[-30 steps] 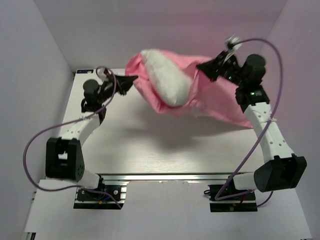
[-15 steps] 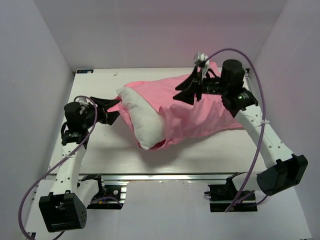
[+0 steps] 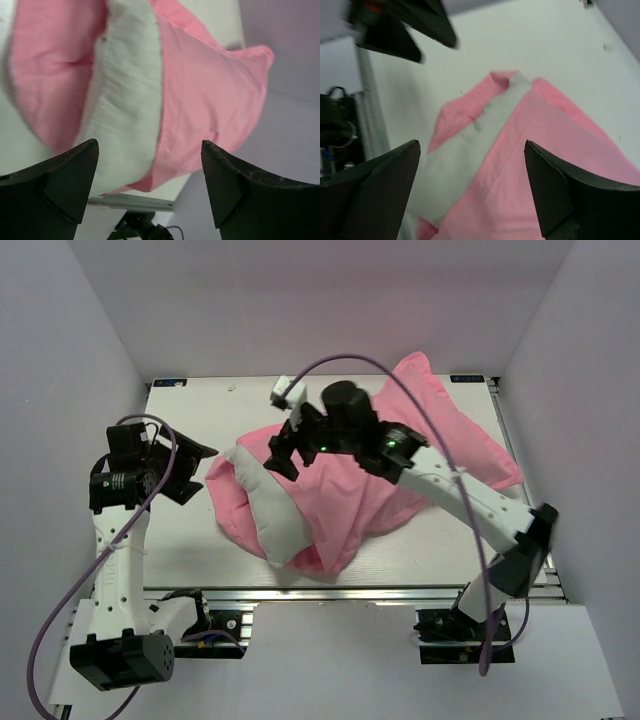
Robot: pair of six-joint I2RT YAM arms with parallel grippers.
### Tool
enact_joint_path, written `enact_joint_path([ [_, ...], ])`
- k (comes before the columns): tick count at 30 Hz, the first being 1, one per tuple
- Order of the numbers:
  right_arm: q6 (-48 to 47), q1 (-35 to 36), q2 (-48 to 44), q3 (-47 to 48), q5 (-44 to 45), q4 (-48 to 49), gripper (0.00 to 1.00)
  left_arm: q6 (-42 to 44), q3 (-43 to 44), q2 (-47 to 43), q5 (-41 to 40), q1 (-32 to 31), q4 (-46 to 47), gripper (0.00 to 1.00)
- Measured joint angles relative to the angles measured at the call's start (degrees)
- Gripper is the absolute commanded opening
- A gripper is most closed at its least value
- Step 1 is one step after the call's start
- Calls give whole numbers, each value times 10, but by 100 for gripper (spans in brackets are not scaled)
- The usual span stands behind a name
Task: Put the pillow into the pillowcase
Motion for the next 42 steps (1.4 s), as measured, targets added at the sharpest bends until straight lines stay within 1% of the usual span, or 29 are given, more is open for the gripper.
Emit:
enact_joint_path([
  [3,-4,24,61,0,87,-20,90,9,3,-26,-63,0,-52,93],
  [7,-8,49,131,4,165,-42,89,12,21,-67,-137,0,-96,93],
  [11,-13,80,204,54,231,-71,89,15,54,-108,-200,0,-115,93],
  [13,-13,96,235,81,261,-74,89,17,60,-127,-221,0,-121,93],
  [16,-18,115,262,84,309,-78,89,17,55,-152,-235,0,-127,93],
  [20,-38,118,275,33,370,-60,89,16,22,-183,-236,0,-122,91],
  [22,-47,106,276,-3,382,-41,81,16,-3,-194,-229,0,-115,89],
  [23,-52,97,276,-18,386,-30,75,16,-15,-197,-221,0,-110,87],
  [24,-60,87,276,-31,389,-14,57,15,-27,-198,-212,0,-103,84],
  [26,-78,64,273,-51,395,14,31,12,-50,-200,-196,0,-89,81],
  [27,-85,49,270,-62,395,30,0,11,-63,-201,-187,0,-79,77],
  [28,-94,37,265,-71,394,42,0,8,-76,-202,-177,0,-67,75],
  [30,-97,12,251,-86,385,59,0,4,-101,-203,-157,0,-46,71],
  [31,-100,1,242,-90,374,60,0,1,-116,-204,-144,0,-29,68],
  [32,-102,-9,234,-91,355,57,0,-3,-129,-205,-131,0,-14,67],
  [34,-102,-35,211,-90,284,42,0,-9,-157,-203,-96,0,29,64],
  [37,-92,-85,176,-79,148,15,0,-20,-190,-193,-46,0,88,60],
  [39,-71,-129,153,-67,35,6,0,-28,-206,-177,-11,0,129,54],
  [40,-64,-150,143,-63,11,7,0,-31,-210,-169,2,0,146,52],
  [41,-45,-176,133,-59,-41,11,0,-34,-216,-157,21,0,168,48],
  [42,-27,-200,125,-56,-80,16,0,-39,-221,-146,35,0,186,46],
])
